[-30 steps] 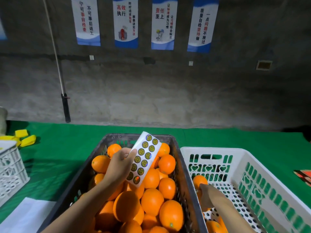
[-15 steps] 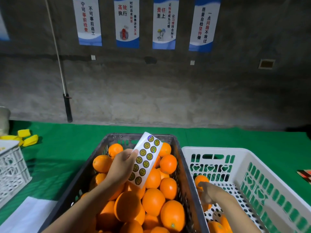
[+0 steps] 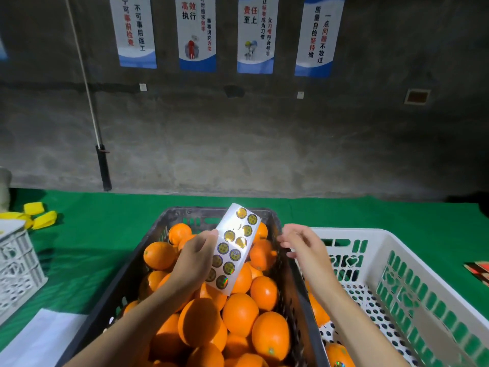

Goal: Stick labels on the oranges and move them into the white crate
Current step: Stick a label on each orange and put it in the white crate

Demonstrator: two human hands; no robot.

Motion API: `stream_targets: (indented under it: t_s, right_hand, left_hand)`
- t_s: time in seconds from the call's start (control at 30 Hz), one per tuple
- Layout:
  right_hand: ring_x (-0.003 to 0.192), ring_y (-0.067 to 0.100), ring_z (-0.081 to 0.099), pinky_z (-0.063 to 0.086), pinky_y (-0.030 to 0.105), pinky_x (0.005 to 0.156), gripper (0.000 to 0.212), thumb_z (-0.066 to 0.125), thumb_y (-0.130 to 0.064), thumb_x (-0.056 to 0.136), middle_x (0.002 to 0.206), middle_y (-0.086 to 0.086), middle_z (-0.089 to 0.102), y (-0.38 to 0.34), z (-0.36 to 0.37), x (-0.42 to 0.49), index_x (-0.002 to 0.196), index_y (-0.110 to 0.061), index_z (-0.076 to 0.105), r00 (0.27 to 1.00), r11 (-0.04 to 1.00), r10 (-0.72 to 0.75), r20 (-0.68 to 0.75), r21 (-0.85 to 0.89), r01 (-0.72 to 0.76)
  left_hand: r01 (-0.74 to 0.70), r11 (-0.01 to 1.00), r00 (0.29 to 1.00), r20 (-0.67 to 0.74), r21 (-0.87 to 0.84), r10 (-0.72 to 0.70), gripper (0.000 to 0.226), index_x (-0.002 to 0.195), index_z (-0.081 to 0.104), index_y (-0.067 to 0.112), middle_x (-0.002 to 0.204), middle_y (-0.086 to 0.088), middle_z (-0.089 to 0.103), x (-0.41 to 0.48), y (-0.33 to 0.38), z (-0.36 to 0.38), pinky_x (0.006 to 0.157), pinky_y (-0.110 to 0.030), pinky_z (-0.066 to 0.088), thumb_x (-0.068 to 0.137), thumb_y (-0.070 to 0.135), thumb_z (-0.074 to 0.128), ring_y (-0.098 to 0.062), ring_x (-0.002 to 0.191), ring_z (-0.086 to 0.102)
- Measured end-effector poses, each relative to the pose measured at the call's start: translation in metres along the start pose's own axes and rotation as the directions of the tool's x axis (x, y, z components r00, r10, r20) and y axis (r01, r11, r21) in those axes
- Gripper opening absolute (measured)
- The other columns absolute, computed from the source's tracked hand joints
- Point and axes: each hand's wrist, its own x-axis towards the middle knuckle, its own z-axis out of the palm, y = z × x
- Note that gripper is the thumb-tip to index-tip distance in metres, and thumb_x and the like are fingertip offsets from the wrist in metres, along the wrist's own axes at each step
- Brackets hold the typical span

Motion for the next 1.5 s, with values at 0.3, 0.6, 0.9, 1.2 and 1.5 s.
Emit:
stream_targets:
  t_s: [0.3,0.6,0.9,1.2,1.5]
  right_hand:
    - [0.079,0.021,0.073,0.049,0.020,0.052,0.027,0.074,-0.029,0.089,0.104,0.014,0.076,0.004,0.030,-0.019,0.110,-0.013,0.069,0.857,0.980,0.149,0.493,0.044,-0.196]
    - [0.101,0.025,0.073,0.056,0.025,0.069,0.033,0.070,-0.025,0.092,0.111,0.010,0.075,0.011,0.028,-0.016,0.121,-0.009,0.067,0.946,0.923,0.214,0.245,0.266,-0.278]
    - [0.096,0.024,0.074,0.058,0.028,0.067,0.044,0.082,-0.031,0.070,0.109,0.011,0.075,0.005,0.017,-0.005,0.111,-0.020,0.071,0.987,0.861,0.134,0.090,0.483,-0.161]
    - [0.113,0.012,0.067,0.056,0.038,0.092,0.070,0.091,-0.040,0.064,0.128,-0.010,0.066,0.003,-0.016,0.012,0.127,-0.040,0.061,0.973,0.985,0.098,0.208,0.116,-0.124]
    - [0.099,0.028,0.071,0.055,0.038,0.082,0.083,0.087,-0.019,0.062,0.114,0.012,0.074,0.008,-0.003,0.006,0.132,-0.033,0.044,0.929,0.919,0.185,0.319,0.278,-0.278]
  left_hand:
    - [-0.022,0.985,0.949,0.308,-0.172,0.075,0.042,0.119,0.064,0.015,0.110,-0.014,0.073,-0.004,0.004,0.003,0.085,-0.051,0.057,0.106,0.043,0.037,-0.034,0.099,0.071]
    - [-0.119,0.979,0.974,0.172,-0.168,0.148,0.062,0.129,0.049,0.029,0.118,-0.008,0.061,0.004,-0.009,0.003,0.073,-0.045,0.061,0.077,0.030,0.084,-0.026,0.100,0.070]
    - [-0.088,0.988,0.972,0.207,-0.126,0.113,0.047,0.130,0.051,0.024,0.104,-0.006,0.076,0.012,-0.005,-0.008,0.073,-0.039,0.061,0.088,0.021,0.072,-0.028,0.093,0.074]
    - [-0.112,0.994,0.976,0.189,0.010,0.108,0.021,0.117,0.063,0.013,0.103,-0.005,0.075,0.009,0.000,-0.010,0.077,-0.035,0.061,0.097,0.016,0.059,-0.021,0.094,0.073]
    - [-0.063,0.975,0.993,-0.112,-0.213,0.040,0.015,0.111,0.063,0.009,0.097,-0.014,0.075,0.011,0.000,-0.008,0.069,-0.043,0.061,0.096,0.013,0.061,-0.030,0.086,0.074]
